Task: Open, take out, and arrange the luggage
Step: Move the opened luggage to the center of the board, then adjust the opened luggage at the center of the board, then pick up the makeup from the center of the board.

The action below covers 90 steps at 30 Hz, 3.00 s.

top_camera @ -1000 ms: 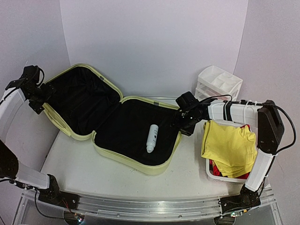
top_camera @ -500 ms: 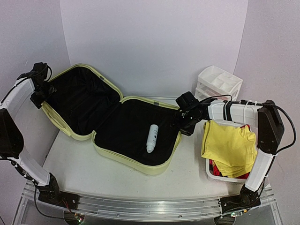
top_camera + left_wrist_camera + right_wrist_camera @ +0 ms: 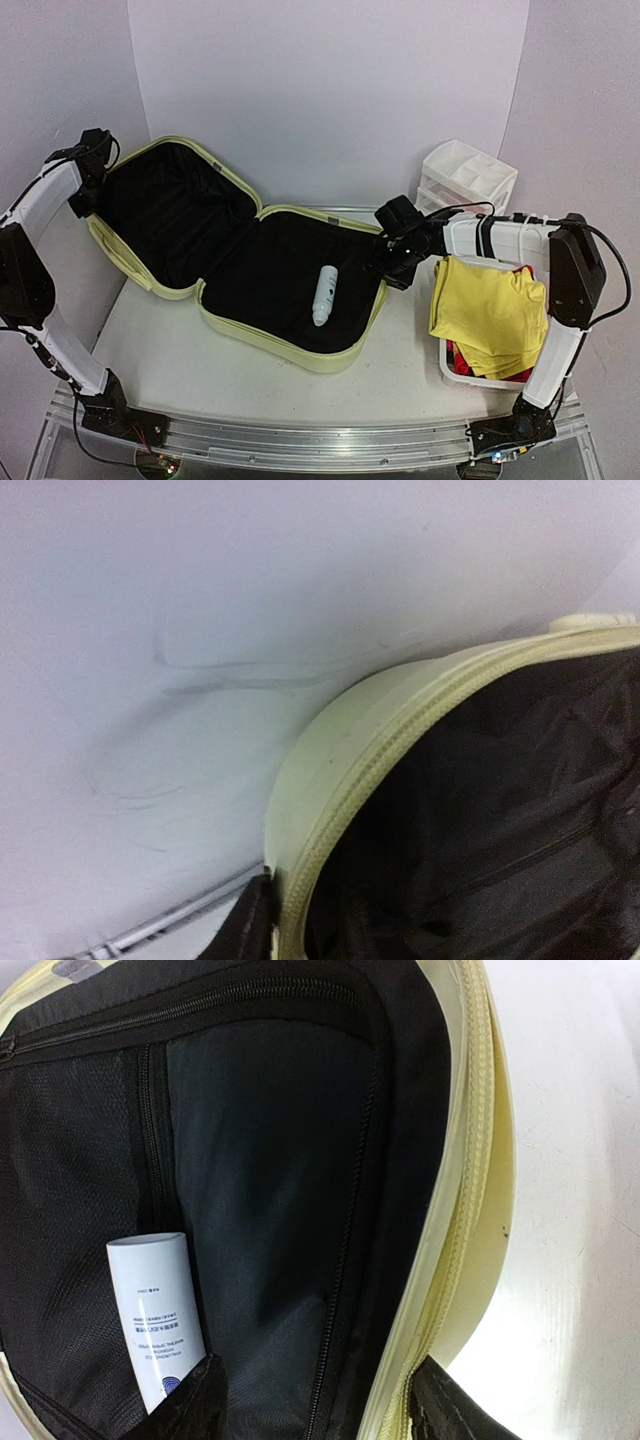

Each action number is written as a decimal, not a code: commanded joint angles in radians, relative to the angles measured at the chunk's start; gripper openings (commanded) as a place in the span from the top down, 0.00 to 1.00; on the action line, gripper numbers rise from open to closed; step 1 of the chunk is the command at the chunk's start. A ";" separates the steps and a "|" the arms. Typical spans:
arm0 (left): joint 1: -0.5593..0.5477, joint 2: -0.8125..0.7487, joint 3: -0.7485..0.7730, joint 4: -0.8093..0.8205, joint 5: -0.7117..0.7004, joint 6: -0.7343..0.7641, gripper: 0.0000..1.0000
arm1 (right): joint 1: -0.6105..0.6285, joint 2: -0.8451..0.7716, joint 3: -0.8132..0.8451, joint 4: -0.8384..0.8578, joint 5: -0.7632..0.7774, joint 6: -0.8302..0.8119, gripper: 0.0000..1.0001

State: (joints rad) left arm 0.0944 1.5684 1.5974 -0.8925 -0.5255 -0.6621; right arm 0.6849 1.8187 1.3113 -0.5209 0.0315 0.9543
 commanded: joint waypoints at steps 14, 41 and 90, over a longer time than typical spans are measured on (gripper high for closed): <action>-0.355 -0.036 0.165 0.040 -0.585 0.229 1.00 | 0.018 0.115 0.009 0.110 -0.148 0.001 0.40; -1.046 0.136 0.296 0.069 -1.111 0.340 1.00 | 0.017 0.085 0.006 0.110 -0.125 0.048 0.38; -1.186 0.201 0.228 0.066 -1.074 0.301 0.95 | 0.037 0.463 0.542 0.029 -0.268 0.068 0.31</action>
State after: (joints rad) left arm -1.0946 1.7996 1.8507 -0.8532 -1.5764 -0.3397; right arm 0.7025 2.2341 1.7634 -0.4938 -0.2161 0.9806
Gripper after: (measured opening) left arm 0.047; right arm 0.705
